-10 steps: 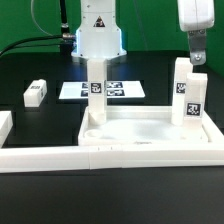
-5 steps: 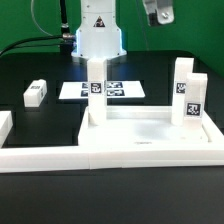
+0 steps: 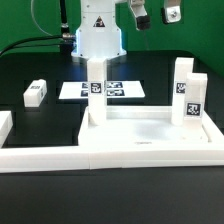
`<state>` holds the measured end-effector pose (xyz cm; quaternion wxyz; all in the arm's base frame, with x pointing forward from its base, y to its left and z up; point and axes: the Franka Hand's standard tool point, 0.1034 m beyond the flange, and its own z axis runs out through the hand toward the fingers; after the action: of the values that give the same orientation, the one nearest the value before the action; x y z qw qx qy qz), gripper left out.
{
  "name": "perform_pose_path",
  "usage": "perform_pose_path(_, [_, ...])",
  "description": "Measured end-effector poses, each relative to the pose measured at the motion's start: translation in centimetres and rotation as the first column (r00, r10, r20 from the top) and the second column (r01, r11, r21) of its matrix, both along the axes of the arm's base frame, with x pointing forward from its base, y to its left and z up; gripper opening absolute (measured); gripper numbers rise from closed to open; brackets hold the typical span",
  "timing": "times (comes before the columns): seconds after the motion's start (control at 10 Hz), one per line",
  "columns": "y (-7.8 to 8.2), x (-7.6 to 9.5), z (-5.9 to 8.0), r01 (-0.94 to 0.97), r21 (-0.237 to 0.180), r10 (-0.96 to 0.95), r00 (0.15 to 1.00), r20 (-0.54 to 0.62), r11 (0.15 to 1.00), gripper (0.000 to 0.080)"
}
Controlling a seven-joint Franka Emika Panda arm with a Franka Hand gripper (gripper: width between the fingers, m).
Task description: Assemble desk
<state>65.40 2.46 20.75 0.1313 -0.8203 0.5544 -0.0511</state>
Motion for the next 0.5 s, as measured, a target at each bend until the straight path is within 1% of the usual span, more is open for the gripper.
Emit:
perform_pose_path(0.1, [-1.8, -0.9, -0.3, -0.156, -0.033, 0.157, 0.987, 0.024, 0.987, 0.0649])
perform_pose_path(0.2, [-4.9, -2.2, -0.6, -0.246, -0.055, 0.248, 0.968, 0.031, 0.968, 0.0649])
perform_pose_path(0.3, [-7.5, -3.2, -0.9, -0.347, -0.085, 0.351, 0.936, 0.033, 0.934, 0.0649])
perform_pose_path(0.4, [-10.0, -4.2, -1.2, -0.431, -0.101, 0.436, 0.900, 0.024, 0.896, 0.0649])
perform_pose_path(0.5, [-11.5, -4.7, -1.5, -0.458, -0.104, 0.462, 0.887, 0.018, 0.883, 0.0649])
